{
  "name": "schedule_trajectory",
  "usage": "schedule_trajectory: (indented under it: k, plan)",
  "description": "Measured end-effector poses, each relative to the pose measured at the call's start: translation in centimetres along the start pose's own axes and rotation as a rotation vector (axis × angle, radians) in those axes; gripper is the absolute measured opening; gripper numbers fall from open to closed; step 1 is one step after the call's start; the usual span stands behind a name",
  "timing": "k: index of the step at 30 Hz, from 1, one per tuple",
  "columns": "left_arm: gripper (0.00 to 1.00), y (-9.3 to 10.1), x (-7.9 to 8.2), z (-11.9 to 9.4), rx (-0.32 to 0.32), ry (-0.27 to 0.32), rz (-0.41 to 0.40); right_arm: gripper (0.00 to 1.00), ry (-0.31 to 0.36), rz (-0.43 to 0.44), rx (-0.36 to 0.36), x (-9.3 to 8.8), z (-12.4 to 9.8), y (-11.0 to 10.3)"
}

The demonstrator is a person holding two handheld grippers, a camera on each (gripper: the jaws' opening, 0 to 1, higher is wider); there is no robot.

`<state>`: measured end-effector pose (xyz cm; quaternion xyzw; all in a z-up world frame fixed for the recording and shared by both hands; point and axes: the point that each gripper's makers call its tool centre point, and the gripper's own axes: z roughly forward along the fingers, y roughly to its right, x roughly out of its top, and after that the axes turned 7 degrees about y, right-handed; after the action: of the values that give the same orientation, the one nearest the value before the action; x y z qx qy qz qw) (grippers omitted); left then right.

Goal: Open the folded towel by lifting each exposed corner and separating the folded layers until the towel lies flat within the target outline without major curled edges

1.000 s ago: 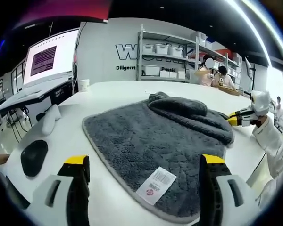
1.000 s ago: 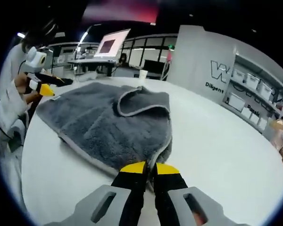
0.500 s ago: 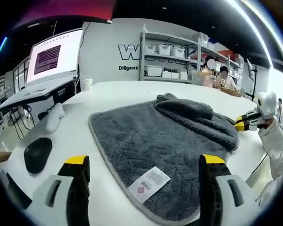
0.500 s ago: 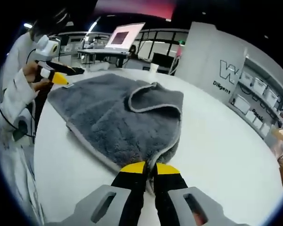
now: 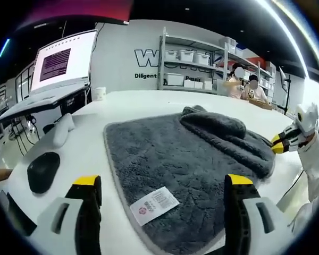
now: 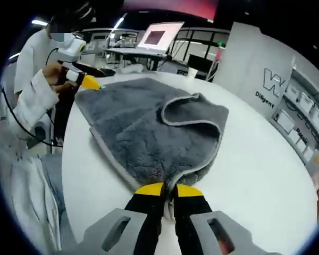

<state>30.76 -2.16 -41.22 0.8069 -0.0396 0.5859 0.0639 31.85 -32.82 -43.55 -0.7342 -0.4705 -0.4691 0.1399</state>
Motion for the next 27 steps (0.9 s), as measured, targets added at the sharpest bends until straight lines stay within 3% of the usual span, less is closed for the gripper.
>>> schedule_trajectory:
  k: [27]
  plan:
    - [0.94,-0.7,-0.5,-0.3,0.013,-0.011,-0.007,0.00,0.006,-0.016,0.184,1.7,0.1,-6.2]
